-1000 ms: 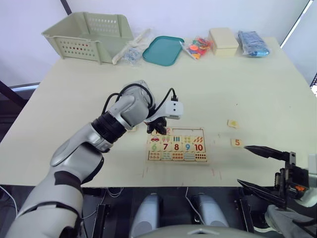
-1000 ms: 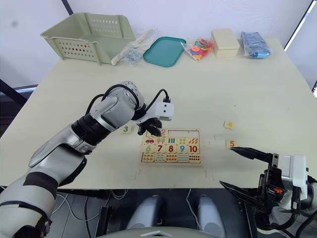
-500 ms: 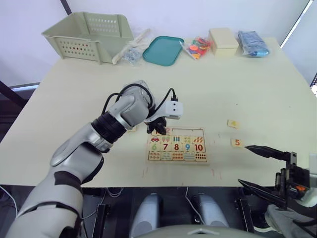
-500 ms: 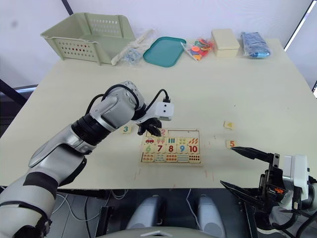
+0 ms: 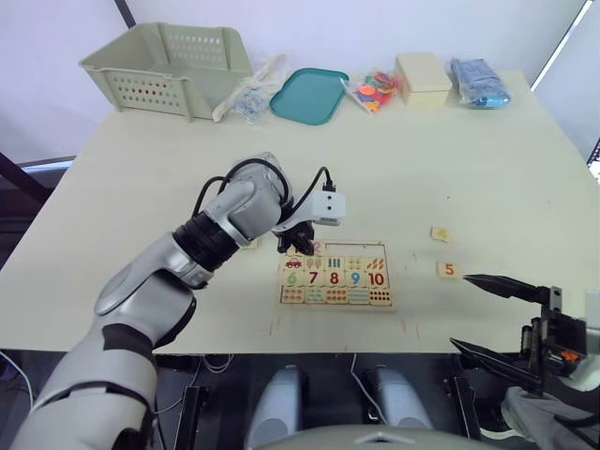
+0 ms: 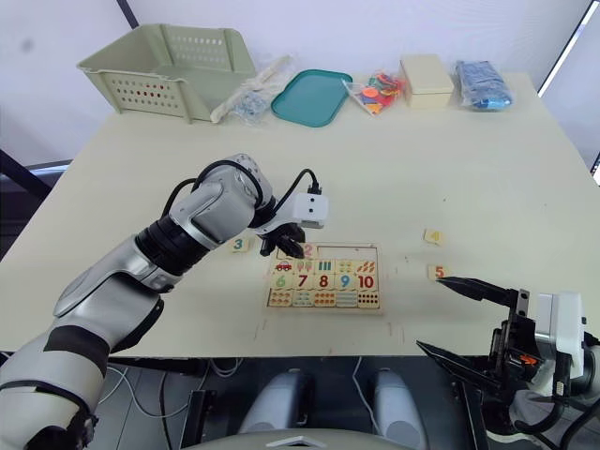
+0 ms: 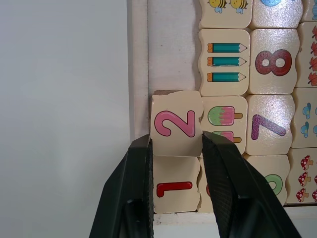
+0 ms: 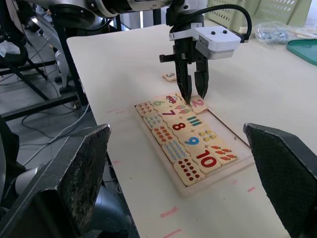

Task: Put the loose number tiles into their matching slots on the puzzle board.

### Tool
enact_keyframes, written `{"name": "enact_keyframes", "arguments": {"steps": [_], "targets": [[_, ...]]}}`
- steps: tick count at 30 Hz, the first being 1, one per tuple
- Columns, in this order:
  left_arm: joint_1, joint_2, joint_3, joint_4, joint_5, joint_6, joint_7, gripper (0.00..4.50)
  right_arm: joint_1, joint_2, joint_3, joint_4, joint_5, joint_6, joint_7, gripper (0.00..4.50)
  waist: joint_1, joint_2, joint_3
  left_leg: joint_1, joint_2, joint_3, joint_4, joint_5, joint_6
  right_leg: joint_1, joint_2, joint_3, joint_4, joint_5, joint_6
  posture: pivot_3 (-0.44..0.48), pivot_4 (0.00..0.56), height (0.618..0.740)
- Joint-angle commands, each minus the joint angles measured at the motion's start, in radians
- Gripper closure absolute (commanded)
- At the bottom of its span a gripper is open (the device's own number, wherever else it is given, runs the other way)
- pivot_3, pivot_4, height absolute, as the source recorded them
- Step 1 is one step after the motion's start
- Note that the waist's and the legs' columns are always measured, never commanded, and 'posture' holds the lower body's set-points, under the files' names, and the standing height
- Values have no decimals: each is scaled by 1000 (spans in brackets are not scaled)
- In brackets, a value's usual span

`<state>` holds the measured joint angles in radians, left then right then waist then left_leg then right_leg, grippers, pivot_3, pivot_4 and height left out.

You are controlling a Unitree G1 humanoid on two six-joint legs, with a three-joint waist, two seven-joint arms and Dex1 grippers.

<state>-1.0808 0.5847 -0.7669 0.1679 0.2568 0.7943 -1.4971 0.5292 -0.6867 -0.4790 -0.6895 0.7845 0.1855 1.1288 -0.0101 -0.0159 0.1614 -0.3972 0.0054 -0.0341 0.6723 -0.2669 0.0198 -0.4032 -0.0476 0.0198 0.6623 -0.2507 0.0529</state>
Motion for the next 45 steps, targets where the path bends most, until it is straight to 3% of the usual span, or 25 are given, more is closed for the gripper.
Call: {"name": "enact_keyframes", "arguments": {"steps": [1, 39, 40, 42, 45], "targets": [[1, 6, -1, -31, 7, 3, -3, 3525, -4, 1, -17, -19, 16, -18, 4, 0, 0, 0, 0, 0, 0, 0, 0, 0, 0, 0, 0, 0, 0, 0, 0, 0, 150, 740], [-22, 12, 32, -32, -24, 12, -5, 3525, -23, 9, 4, 8, -8, -28, 13, 0, 0, 0, 0, 0, 0, 0, 0, 0, 0, 0, 0, 0, 0, 0, 0, 0, 150, 740], [-21, 13, 32, -30, -24, 9, -3, 2560, -24, 8, 4, 9, -7, -28, 14, 0, 0, 0, 0, 0, 0, 0, 0, 0, 0, 0, 0, 0, 0, 0, 0, 0, 150, 740], [-19, 14, 32, -27, -23, 6, -1, 1867, -25, 7, 4, 10, -7, -29, 15, 0, 0, 0, 0, 0, 0, 0, 0, 0, 0, 0, 0, 0, 0, 0, 0, 0, 150, 740], [-17, 13, 31, -30, -24, 8, 1, 337, -25, 7, 4, 13, -8, -32, 18, 0, 0, 0, 0, 0, 0, 0, 0, 0, 0, 0, 0, 0, 0, 0, 0, 0, 150, 740]]}}
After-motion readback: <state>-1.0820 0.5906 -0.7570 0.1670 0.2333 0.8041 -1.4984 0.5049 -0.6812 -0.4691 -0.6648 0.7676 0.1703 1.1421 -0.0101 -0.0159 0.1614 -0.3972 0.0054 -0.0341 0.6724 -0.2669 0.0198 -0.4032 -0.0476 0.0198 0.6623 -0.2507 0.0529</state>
